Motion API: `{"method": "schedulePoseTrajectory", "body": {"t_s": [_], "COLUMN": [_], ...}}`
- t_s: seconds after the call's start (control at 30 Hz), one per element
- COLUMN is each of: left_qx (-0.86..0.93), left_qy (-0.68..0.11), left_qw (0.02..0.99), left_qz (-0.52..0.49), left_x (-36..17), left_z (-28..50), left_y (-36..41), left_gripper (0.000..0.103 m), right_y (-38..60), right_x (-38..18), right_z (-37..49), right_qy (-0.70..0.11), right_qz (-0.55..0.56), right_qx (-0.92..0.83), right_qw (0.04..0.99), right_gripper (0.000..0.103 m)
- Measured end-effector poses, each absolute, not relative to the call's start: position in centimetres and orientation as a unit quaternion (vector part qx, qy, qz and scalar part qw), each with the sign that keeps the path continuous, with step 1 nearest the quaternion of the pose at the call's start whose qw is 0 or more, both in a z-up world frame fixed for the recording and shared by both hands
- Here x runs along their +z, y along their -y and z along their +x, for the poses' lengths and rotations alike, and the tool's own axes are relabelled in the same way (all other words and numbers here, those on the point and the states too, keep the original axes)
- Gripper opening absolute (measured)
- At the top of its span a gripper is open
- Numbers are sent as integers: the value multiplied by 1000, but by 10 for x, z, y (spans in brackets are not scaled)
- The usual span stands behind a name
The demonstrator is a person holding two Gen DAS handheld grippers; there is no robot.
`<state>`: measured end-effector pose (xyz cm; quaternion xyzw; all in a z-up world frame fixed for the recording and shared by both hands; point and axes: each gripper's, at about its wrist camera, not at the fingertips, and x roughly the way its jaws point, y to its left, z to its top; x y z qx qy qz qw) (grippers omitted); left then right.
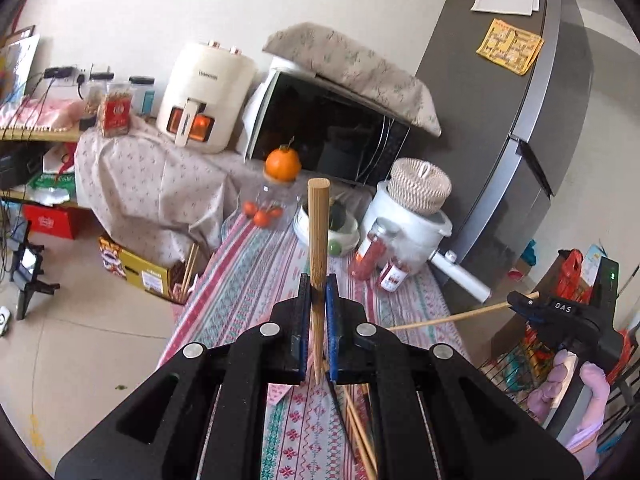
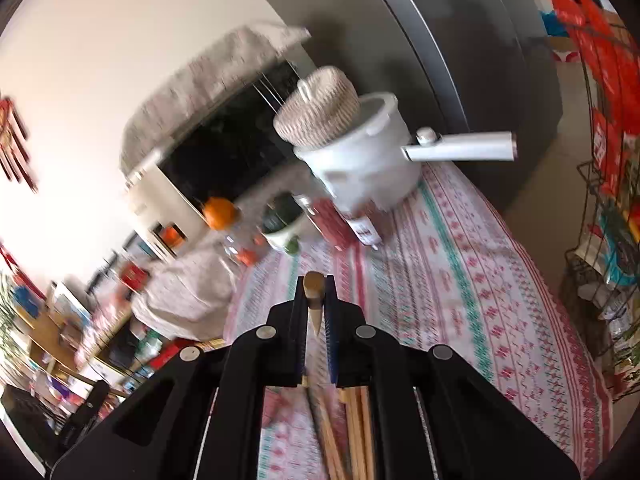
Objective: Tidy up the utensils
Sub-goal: 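Lower both held chopsticks into the pink holder and open both tools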
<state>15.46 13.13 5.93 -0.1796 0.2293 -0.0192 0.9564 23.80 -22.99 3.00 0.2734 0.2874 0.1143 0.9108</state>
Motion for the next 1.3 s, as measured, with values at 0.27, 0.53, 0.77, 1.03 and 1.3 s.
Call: {"method": "schedulePoseTrajectory", "body": {"t_s": [0.27, 0.53, 0.77, 1.03, 1.3], "left_qx": [16, 37, 43, 64, 69], "left_qy": [-184, -202, -247, -192, -163], "left_qw": [970, 965, 946, 950, 961], "left_qz": [-155, -162, -205, -238, -214], "left_x": [97, 80, 35, 50, 63], "left_z": [160, 177, 201, 165, 148], "left_y": [-135, -145, -162, -185, -179], "left_gripper": [6, 6, 13, 24, 28], "right_y": [211, 169, 132, 103, 73], "right_x": [77, 120, 108, 77, 56], "right_z": [225, 212, 232, 256, 269], "right_qy": [-247, -217, -243, -277, -308], "right_qz": [293, 268, 256, 238, 222], "right_qx": [162, 208, 203, 181, 185], "right_qw": [909, 915, 913, 913, 907], "right_gripper": [8, 8, 8, 8, 13]}}
